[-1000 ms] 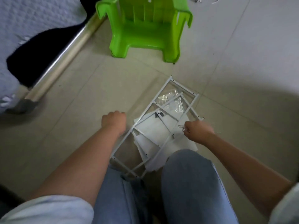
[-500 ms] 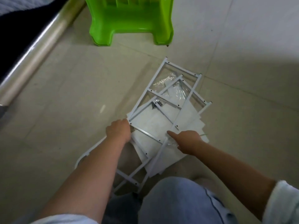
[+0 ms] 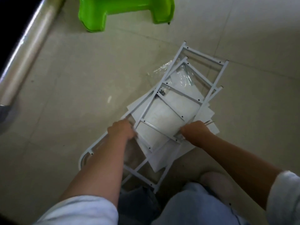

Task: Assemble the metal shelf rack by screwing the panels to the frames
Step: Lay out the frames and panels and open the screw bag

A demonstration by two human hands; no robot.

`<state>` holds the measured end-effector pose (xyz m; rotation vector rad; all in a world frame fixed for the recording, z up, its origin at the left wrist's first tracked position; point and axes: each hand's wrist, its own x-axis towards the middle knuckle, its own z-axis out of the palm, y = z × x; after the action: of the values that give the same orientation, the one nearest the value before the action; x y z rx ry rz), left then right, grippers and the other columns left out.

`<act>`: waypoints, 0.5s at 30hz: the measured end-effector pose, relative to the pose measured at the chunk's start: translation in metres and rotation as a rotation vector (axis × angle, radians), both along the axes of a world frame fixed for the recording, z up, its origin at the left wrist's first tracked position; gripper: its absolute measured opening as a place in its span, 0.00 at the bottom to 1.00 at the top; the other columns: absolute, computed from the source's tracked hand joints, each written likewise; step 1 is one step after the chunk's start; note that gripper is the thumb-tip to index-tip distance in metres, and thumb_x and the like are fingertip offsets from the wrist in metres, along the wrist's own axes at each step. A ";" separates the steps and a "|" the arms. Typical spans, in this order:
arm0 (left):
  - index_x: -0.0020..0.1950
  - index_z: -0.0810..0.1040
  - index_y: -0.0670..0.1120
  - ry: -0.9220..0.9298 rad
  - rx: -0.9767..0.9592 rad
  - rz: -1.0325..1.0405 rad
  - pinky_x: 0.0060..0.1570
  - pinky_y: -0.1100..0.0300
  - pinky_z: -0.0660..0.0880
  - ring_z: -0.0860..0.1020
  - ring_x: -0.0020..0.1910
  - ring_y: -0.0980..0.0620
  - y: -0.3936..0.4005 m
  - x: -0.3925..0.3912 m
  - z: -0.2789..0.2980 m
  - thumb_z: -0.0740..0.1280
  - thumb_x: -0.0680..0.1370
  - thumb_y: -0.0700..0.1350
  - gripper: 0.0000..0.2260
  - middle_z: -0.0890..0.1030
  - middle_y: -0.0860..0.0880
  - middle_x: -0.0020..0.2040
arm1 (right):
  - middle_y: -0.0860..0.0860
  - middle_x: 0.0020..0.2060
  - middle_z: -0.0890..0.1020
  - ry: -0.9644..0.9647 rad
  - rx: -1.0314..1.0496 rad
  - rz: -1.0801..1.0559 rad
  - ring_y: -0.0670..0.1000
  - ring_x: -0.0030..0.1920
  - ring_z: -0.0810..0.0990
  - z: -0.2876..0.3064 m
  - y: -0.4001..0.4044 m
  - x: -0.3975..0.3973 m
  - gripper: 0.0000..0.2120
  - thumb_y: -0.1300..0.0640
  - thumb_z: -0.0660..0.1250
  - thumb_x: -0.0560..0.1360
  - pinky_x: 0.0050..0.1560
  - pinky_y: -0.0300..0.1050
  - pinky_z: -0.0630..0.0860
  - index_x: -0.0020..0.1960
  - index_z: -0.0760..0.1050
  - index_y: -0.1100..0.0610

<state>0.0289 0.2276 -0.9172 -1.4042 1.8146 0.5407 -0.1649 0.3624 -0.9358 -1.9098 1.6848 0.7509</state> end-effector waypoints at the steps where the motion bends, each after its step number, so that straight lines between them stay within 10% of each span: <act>1: 0.68 0.66 0.45 0.005 -0.021 -0.001 0.60 0.51 0.68 0.70 0.65 0.44 0.001 -0.002 -0.005 0.68 0.74 0.56 0.27 0.71 0.44 0.66 | 0.54 0.54 0.79 -0.021 -0.014 -0.018 0.55 0.54 0.79 -0.002 0.003 -0.002 0.12 0.62 0.57 0.79 0.51 0.48 0.74 0.61 0.69 0.57; 6: 0.68 0.64 0.43 0.000 -0.228 -0.119 0.59 0.51 0.67 0.64 0.66 0.44 -0.013 -0.008 -0.017 0.69 0.72 0.56 0.30 0.66 0.43 0.66 | 0.58 0.53 0.79 -0.050 -0.096 -0.062 0.57 0.51 0.79 -0.009 0.004 -0.005 0.17 0.59 0.58 0.78 0.48 0.48 0.73 0.66 0.63 0.61; 10: 0.67 0.68 0.45 -0.040 -0.190 -0.245 0.60 0.53 0.66 0.64 0.66 0.45 -0.027 -0.013 -0.025 0.61 0.77 0.46 0.18 0.67 0.44 0.65 | 0.59 0.31 0.80 -0.075 -0.193 -0.056 0.55 0.33 0.79 -0.011 -0.013 -0.001 0.12 0.58 0.77 0.59 0.33 0.42 0.70 0.37 0.77 0.61; 15: 0.61 0.74 0.45 0.010 -0.242 -0.338 0.57 0.56 0.68 0.73 0.60 0.46 -0.039 -0.037 -0.028 0.58 0.77 0.38 0.14 0.74 0.46 0.60 | 0.60 0.49 0.79 -0.112 -0.092 -0.093 0.55 0.51 0.77 -0.015 -0.001 0.008 0.08 0.59 0.62 0.76 0.50 0.46 0.70 0.53 0.73 0.61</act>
<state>-0.0086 0.1885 -0.9456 -1.2081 2.1231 0.1573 -0.1566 0.3616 -0.9510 -1.8833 1.7521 0.5298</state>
